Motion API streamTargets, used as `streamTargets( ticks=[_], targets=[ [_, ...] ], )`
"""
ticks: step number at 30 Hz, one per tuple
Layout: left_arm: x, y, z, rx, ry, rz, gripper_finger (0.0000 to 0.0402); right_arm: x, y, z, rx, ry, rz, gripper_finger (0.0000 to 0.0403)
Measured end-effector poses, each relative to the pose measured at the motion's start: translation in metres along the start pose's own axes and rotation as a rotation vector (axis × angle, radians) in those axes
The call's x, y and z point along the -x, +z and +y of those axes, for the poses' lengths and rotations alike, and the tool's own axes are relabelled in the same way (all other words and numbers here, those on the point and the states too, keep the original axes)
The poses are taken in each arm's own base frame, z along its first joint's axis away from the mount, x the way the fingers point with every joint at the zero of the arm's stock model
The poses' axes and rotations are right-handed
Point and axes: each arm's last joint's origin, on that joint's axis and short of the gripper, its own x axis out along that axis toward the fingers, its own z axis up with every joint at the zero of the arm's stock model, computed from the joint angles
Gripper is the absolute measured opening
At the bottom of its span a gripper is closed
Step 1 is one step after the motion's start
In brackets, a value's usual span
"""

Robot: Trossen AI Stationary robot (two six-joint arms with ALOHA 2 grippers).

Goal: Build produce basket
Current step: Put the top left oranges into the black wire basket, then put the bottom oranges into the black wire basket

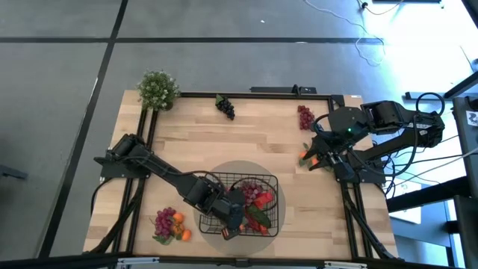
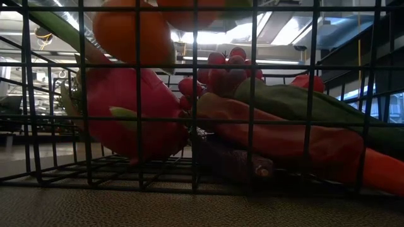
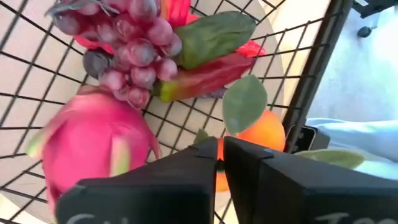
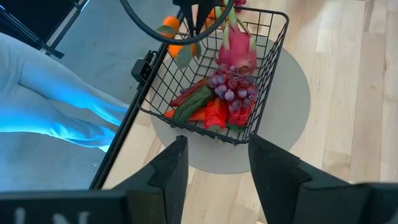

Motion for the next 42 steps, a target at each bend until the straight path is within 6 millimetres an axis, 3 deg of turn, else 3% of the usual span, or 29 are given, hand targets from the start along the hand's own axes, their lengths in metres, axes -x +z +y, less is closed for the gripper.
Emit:
streamTargets(
  ticks=[16, 31, 37, 42],
  targets=[
    [0.001, 0.016, 0.015, -0.076, -0.018, 0.048, 0.0008, 0.0, 0.0, 0.0, 0.0, -0.002, 0.0, 0.0154],
    [0.001, 0.016, 0.022, -0.069, -0.013, 0.126, 0.0081, 0.0, 0.0, 0.0, 0.007, -0.002, 0.0, 0.0154],
    [0.017, 0.013, 0.029, 0.032, 0.024, 0.172, 0.0079, 0.0, 0.0, 0.0, 0.025, -0.002, 0.0, 0.0154],
    [0.051, 0.006, 0.028, 0.112, 0.002, 0.158, 0.008, 0.0, 0.0, 0.0, 0.026, -0.001, 0.0, 0.0154]
  ],
)
